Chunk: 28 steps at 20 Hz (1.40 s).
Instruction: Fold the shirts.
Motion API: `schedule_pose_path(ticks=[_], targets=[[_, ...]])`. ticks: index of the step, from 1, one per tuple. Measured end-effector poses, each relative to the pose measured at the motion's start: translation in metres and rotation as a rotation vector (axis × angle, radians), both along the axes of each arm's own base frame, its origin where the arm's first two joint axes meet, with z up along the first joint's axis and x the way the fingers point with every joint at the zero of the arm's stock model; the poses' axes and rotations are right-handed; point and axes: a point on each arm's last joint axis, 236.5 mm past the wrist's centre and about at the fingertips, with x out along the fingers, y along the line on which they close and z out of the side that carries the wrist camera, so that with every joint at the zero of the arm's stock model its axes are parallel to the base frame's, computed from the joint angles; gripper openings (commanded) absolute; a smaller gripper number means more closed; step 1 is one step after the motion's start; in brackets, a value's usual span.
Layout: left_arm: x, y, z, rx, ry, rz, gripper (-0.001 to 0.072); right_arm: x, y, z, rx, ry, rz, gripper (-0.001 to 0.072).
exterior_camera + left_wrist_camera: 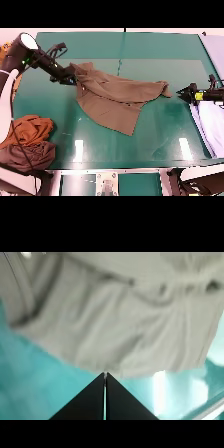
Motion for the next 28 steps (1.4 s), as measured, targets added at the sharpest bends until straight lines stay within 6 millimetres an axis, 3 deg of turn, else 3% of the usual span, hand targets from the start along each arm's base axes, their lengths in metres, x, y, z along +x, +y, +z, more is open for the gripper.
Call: schedule_pose_path(ticks=[6, 8, 10, 12, 13, 19, 20, 21, 25, 28], targets=[[-0.073, 0.002, -0.033, 0.038, 0.039, 0.081, 0.0035, 0.014, 0.018, -0.032, -0.008, 0.026, -0.005, 0.0329], [-0.089, 0.001, -0.051, 0.024, 0.059, 0.127, 0.0608, 0.025, 0.025, -0.037, -0.014, 0.018, -0.004, 0.0287], [-0.101, -0.007, -0.068, -0.013, 0.082, 0.176, 0.0592, 0.034, 0.028, -0.041, -0.035, 0.007, -0.008, 0.0250], [-0.110, -0.018, -0.083, -0.038, 0.090, 0.208, 0.0592, 0.040, 0.027, -0.044, -0.059, -0.001, -0.008, 0.0051], [-0.113, -0.026, -0.091, -0.048, 0.085, 0.220, 0.0592, 0.042, 0.027, -0.045, -0.063, -0.003, -0.012, 0.0019], [-0.112, -0.080, -0.129, -0.109, 0.053, 0.290, 0.0590, 0.047, 0.026, -0.045, -0.084, -0.020, -0.009, 0.0019], [-0.109, -0.088, -0.131, -0.132, 0.052, 0.312, 0.0448, 0.048, 0.025, -0.044, -0.087, -0.023, -0.005, 0.0018], [-0.107, -0.093, -0.135, -0.141, 0.046, 0.317, 0.0062, 0.048, 0.025, -0.044, -0.089, -0.025, -0.002, 0.0018], [-0.099, -0.090, -0.137, -0.152, 0.023, 0.303, 0.0028, 0.048, 0.025, -0.041, -0.104, -0.040, 0.011, 0.0017], [-0.071, -0.076, -0.104, -0.198, -0.049, 0.318, 0.0027, 0.047, 0.019, -0.022, -0.127, -0.071, 0.025, 0.0017]])
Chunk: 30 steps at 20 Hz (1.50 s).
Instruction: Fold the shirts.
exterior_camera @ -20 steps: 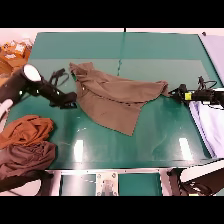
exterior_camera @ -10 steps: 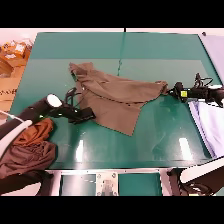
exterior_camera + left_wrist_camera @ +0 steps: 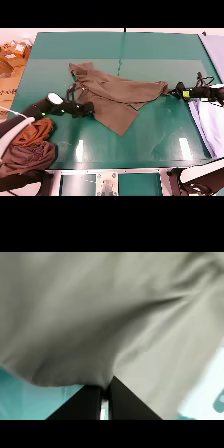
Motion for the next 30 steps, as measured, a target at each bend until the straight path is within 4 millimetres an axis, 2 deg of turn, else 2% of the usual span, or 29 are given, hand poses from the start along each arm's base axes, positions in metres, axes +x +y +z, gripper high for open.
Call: schedule_pose_path(ticks=[1, 3, 5, 6, 8, 10, 12, 13, 15, 17, 19, 20, 22, 23, 24, 26, 28, 30], targets=[[0.013, 0.006, 0.022, -0.012, -0.052, 0.005, 0.0028, 0.002, 0.000, 0.018, 0.000, -0.031, 0.005, 0.0017], [0.037, 0.018, 0.077, -0.019, -0.187, -0.001, 0.0027, 0.004, -0.003, 0.060, -0.019, -0.099, 0.024, 0.0016], [0.057, 0.027, 0.154, -0.023, -0.368, -0.009, 0.0028, 0.006, -0.005, 0.123, -0.056, -0.207, 0.028, 0.0017], [0.060, 0.030, 0.199, -0.016, -0.472, -0.025, 0.0027, 0.004, -0.004, 0.158, -0.082, -0.265, 0.032, 0.0017], [0.057, 0.038, 0.296, 0.004, -0.694, -0.044, 0.0028, -0.003, -0.007, 0.242, -0.155, -0.414, 0.005, 0.0017], [0.036, 0.047, 0.390, 0.039, -0.908, -0.060, 0.0028, -0.025, -0.008, 0.332, -0.231, -0.575, -0.044, 0.0017], [0.001, 0.056, 0.478, 0.065, -1.115, -0.058, 0.0028, -0.060, -0.008, 0.420, -0.315, -0.746, -0.126, 0.0017], [-0.018, 0.061, 0.515, 0.079, -1.208, -0.051, 0.0028, -0.083, -0.004, 0.464, -0.357, -0.841, -0.173, 0.0017], [-0.060, 0.071, 0.579, 0.094, -1.379, -0.031, 0.0029, -0.132, 0.004, 0.537, -0.443, -1.014, -0.267, 0.0017], [-0.099, 0.077, 0.621, 0.097, -1.500, -0.015, 0.0029, -0.178, 0.018, 0.591, -0.516, -1.167, -0.344, 0.0017], [-0.122, 0.084, 0.640, 0.115, -1.565, -0.001, 0.0029, -0.212, 0.032, 0.622, -0.558, -1.265, -0.388, 0.0017], [-0.128, 0.086, 0.643, 0.127, -1.576, 0.000, 0.0029, -0.221, 0.037, 0.629, -0.567, -1.289, -0.398, 0.0017], [-0.127, 0.088, 0.637, 0.156, -1.561, -0.003, 0.0029, -0.221, 0.036, 0.626, -0.569, -1.276, -0.398, 0.0017], [-0.118, 0.090, 0.627, 0.174, -1.533, -0.003, 0.0029, -0.213, 0.033, 0.617, -0.557, -1.242, -0.385, 0.0017], [-0.106, 0.090, 0.614, 0.190, -1.492, -0.006, 0.0029, -0.203, 0.027, 0.604, -0.539, -1.198, -0.371, 0.0017], [-0.073, 0.091, 0.580, 0.220, -1.390, -0.008, 0.0029, -0.170, 0.009, 0.564, -0.484, -1.074, -0.341, 0.0017], [-0.032, 0.088, 0.536, 0.235, -1.269, -0.020, 0.0029, -0.133, -0.006, 0.515, -0.420, -0.952, -0.297, 0.0017], [0.014, 0.086, 0.480, 0.256, -1.127, -0.030, 0.0029, -0.093, -0.010, 0.456, -0.346, -0.826, -0.226, 0.0017]])
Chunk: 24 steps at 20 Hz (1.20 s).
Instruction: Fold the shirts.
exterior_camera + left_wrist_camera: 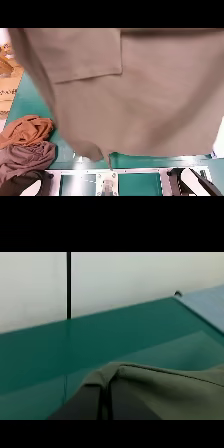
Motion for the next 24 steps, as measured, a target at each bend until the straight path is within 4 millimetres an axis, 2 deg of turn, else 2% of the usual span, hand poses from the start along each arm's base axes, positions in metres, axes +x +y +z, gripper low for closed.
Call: schedule_pose_path(ticks=[2, 5, 8, 11, 12, 14, 15, 17, 21, 24], targets=[[0.044, -0.005, -0.061, 0.006, 0.144, 0.011, 0.0029, 0.038, 0.000, -0.064, 0.052, 0.126, 0.060, 0.0017], [0.105, -0.011, -0.164, 0.022, 0.365, 0.028, 0.0029, 0.091, 0.002, -0.164, 0.124, 0.303, 0.116, 0.0017], [0.149, -0.015, -0.261, 0.025, 0.541, 0.056, 0.0029, 0.131, 0.000, -0.262, 0.178, 0.454, 0.130, 0.0017], [0.182, -0.014, -0.332, 0.000, 0.634, 0.107, 0.0029, 0.159, -0.007, -0.337, 0.221, 0.553, 0.123, 0.0017], [0.190, -0.013, -0.347, -0.011, 0.642, 0.123, 0.0029, 0.168, -0.008, -0.356, 0.231, 0.575, 0.125, 0.0017], [0.205, -0.012, -0.366, -0.036, 0.640, 0.152, 0.0029, 0.184, -0.015, -0.381, 0.244, 0.592, 0.121, 0.0017], [0.212, -0.011, -0.371, -0.049, 0.632, 0.169, 0.0029, 0.192, -0.017, -0.386, 0.248, 0.588, 0.119, 0.0017], [0.226, -0.008, -0.369, -0.081, 0.588, 0.199, 0.0029, 0.207, -0.020, -0.390, 0.255, 0.572, 0.123, 0.0017], [0.251, -0.003, -0.344, -0.129, 0.476, 0.239, 0.0029, 0.233, -0.031, -0.372, 0.247, 0.495, 0.107, 0.0017], [0.262, 0.000, -0.327, -0.161, 0.415, 0.256, 0.0029, 0.247, -0.036, -0.356, 0.235, 0.442, 0.093, 0.0017]])
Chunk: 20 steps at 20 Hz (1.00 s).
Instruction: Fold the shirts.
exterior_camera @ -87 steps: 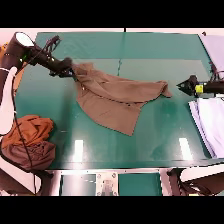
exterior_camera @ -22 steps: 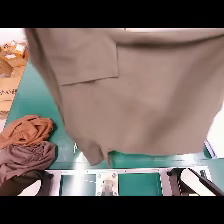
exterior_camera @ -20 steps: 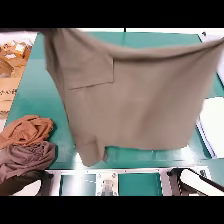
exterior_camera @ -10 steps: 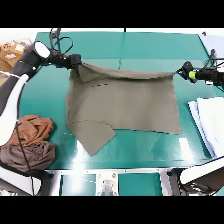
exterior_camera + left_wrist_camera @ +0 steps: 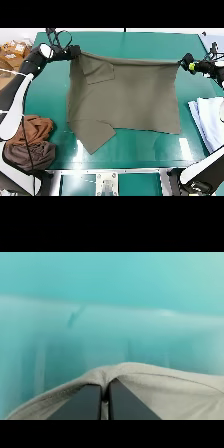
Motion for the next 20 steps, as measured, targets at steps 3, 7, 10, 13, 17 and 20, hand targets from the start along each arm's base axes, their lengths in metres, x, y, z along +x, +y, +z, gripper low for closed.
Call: schedule_pose_path(ticks=[3, 7, 10, 13, 17, 20], targets=[[0.005, 0.001, 0.009, -0.015, -0.032, 0.015, 0.0029, 0.010, -0.002, 0.012, -0.009, -0.036, -0.009, 0.0018], [0.005, 0.009, 0.007, -0.016, -0.019, 0.021, 0.0029, 0.011, -0.001, 0.014, -0.019, -0.041, 0.001, 0.0018], [-0.005, 0.017, -0.012, 0.007, 0.064, -0.003, 0.0029, 0.000, 0.000, 0.003, -0.026, 0.017, 0.038, 0.0015], [-0.023, 0.019, -0.034, 0.063, 0.164, -0.063, 0.0029, -0.022, 0.004, -0.018, -0.031, 0.137, 0.088, 0.0015], [-0.055, 0.018, -0.066, 0.122, 0.310, -0.150, 0.0029, -0.062, 0.015, -0.038, -0.043, 0.310, 0.174, 0.0015], [-0.084, 0.015, -0.089, 0.149, 0.430, -0.224, 0.0029, -0.092, 0.019, -0.041, -0.064, 0.408, 0.203, 0.0015]])
